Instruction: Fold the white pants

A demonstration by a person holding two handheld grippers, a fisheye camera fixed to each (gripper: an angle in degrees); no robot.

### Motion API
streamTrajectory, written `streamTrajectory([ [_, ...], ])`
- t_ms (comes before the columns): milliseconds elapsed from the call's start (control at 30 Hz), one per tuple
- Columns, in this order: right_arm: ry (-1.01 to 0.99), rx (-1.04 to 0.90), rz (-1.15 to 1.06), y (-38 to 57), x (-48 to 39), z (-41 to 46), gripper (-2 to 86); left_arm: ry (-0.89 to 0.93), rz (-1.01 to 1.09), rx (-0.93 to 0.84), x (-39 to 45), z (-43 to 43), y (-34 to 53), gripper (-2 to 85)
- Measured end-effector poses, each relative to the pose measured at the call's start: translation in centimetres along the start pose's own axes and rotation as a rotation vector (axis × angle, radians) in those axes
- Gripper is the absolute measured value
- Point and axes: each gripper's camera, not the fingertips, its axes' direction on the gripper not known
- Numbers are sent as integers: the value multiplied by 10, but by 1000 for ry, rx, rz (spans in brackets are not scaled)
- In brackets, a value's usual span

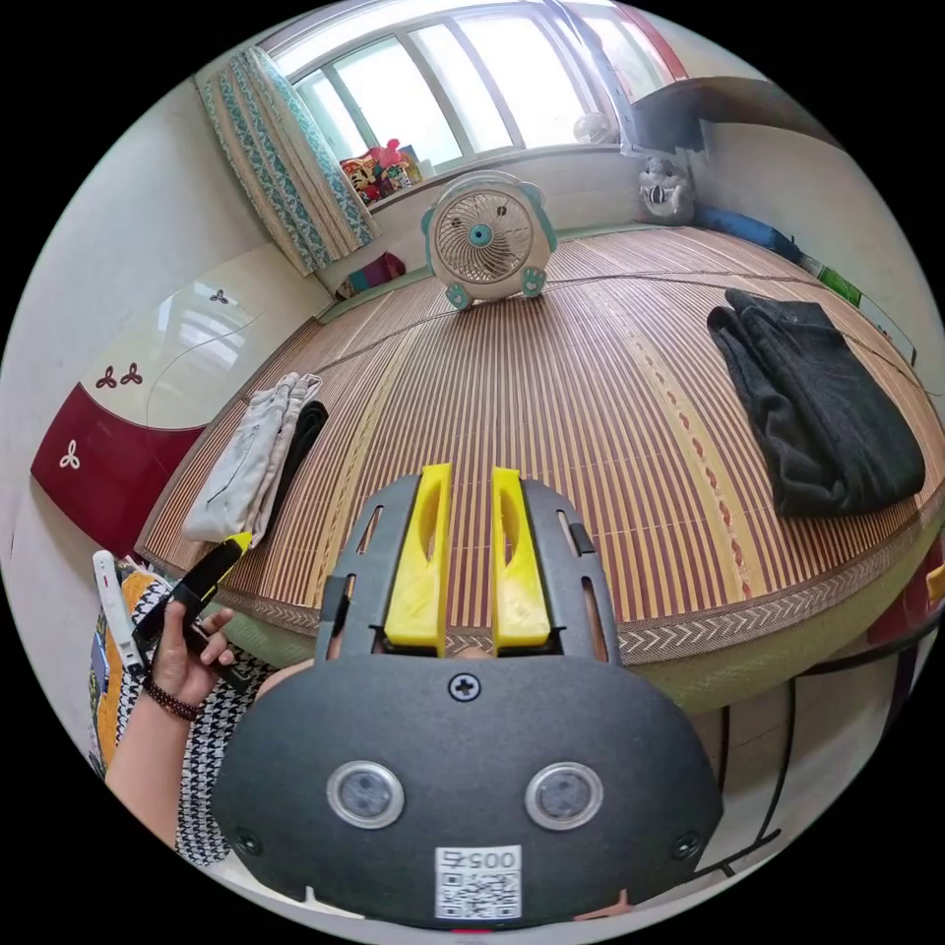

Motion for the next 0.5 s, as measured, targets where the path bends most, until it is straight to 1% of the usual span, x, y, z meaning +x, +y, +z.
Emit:
streamTrajectory([
  [133,-17,1,-1,0,-5,6,41,-51,-94,-32,-12,12,-14,119],
  [267,-22,-10,-16,-1,-13,17,42,18,-155,-73,-22,13,-26,100],
  [500,-25,-28,-35,-1,-26,33,47,0,-110,-123,-24,12,-43,80],
])
